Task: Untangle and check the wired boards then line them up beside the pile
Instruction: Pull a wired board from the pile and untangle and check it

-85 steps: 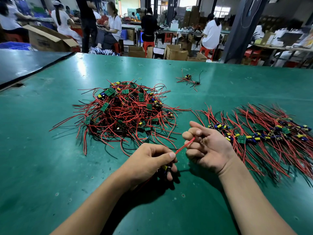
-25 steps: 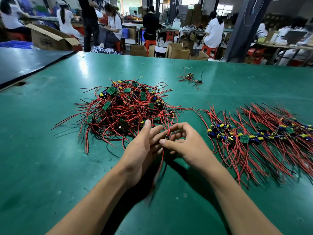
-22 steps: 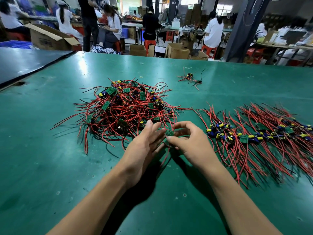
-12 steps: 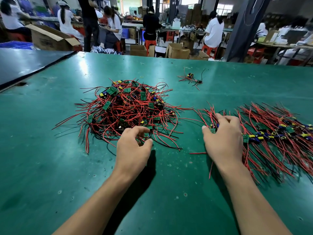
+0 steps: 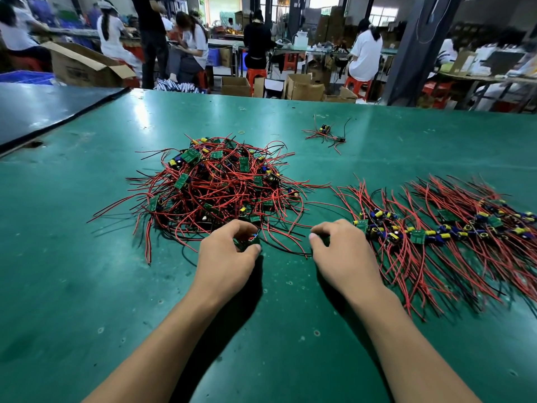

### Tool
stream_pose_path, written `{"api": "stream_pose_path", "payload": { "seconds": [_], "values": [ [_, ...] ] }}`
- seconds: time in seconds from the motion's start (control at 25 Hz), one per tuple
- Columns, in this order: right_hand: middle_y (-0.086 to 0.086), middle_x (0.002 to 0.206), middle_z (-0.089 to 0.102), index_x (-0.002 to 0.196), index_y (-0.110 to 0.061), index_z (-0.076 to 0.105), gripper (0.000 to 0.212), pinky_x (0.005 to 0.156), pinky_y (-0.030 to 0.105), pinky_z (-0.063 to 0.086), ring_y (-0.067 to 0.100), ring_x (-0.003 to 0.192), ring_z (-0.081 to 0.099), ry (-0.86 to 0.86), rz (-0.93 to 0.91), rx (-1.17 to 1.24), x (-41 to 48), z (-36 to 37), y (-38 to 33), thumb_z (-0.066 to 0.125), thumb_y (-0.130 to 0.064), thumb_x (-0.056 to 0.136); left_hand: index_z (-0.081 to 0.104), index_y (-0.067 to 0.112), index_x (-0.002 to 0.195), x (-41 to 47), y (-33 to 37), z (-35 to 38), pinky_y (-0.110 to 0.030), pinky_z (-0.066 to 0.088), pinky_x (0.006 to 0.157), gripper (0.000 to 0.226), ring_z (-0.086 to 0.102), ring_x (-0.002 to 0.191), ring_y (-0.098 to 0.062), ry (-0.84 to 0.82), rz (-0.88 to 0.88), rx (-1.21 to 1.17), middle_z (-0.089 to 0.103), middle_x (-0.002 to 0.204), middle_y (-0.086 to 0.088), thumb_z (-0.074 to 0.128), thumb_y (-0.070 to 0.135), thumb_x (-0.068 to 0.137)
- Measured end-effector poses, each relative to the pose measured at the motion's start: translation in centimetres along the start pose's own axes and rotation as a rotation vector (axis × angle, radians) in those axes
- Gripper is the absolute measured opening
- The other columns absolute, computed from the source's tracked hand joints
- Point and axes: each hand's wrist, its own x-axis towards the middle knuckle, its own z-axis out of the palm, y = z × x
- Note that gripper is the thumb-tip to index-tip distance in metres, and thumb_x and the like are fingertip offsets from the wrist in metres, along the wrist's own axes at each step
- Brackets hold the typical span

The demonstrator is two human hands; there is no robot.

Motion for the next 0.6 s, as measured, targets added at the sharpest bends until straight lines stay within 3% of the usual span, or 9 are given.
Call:
{"api": "stream_pose_path", "payload": {
  "seconds": [0.16,0.28,0.36,0.44,0.52,0.6],
  "values": [
    [0.008,0.111,0.069,0.107,-0.024,0.075,0.024,0.086,0.036,0.052,0.032,0.102,0.062,0.045,0.166,-0.036,0.5,-1.1,1.3,0.058,-0.034,0.094,0.068,0.030,0.099,0.0,-0.1,0.1,-0.026,0.049,0.070,0.023,0.062,0.065,-0.012,0.001,0.027,-0.029,0.066,0.079,0.009,0.072,0.014,0.083],
    [0.008,0.110,0.069,0.108,-0.025,0.074,0.023,0.082,0.035,0.051,0.032,0.098,0.064,0.048,0.237,-0.013,0.6,-1.5,1.8,0.059,-0.034,0.094,0.068,0.028,0.100,-0.3,-0.1,0.2,-0.022,0.050,0.073,0.021,0.059,0.065,0.001,0.025,0.107,-0.052,0.068,0.088,0.015,0.072,0.015,0.084],
    [0.007,0.111,0.068,0.109,-0.023,0.074,0.023,0.086,0.035,0.051,0.031,0.100,0.064,0.063,0.183,0.010,0.7,-1.3,1.6,0.060,-0.033,0.094,0.068,0.028,0.101,-0.5,0.0,0.4,-0.013,0.046,0.067,0.021,0.055,0.060,0.002,0.041,0.177,-0.055,0.067,0.089,0.021,0.073,0.016,0.084],
    [0.005,0.109,0.069,0.110,-0.020,0.075,0.021,0.091,0.030,0.050,0.021,0.098,0.065,0.066,0.038,0.136,0.6,-1.0,0.8,0.065,-0.029,0.094,0.069,0.026,0.101,-0.6,0.1,0.6,-0.014,0.046,0.061,0.021,0.052,0.055,-0.002,0.053,0.222,-0.090,0.068,0.087,0.019,0.074,0.017,0.083],
    [-0.004,0.094,0.073,0.101,-0.021,0.077,0.014,0.079,0.016,0.047,0.001,0.080,0.063,-0.023,-0.066,0.362,0.1,-0.4,-0.6,0.068,-0.029,0.093,0.069,0.024,0.102,-0.7,0.3,0.8,-0.024,0.050,0.061,0.022,0.054,0.054,-0.009,0.055,0.250,-0.116,0.070,0.088,0.016,0.075,0.016,0.083],
    [-0.011,0.070,0.070,0.083,-0.020,0.075,0.028,0.060,0.015,0.042,-0.002,0.059,0.055,-0.175,-0.067,0.540,-0.5,0.1,-2.0,0.061,-0.039,0.098,0.070,0.025,0.100,-0.9,0.4,1.1,-0.026,0.052,0.059,0.025,0.058,0.056,-0.013,0.029,0.299,-0.131,0.071,0.089,0.016,0.076,0.010,0.081]
  ]
}}
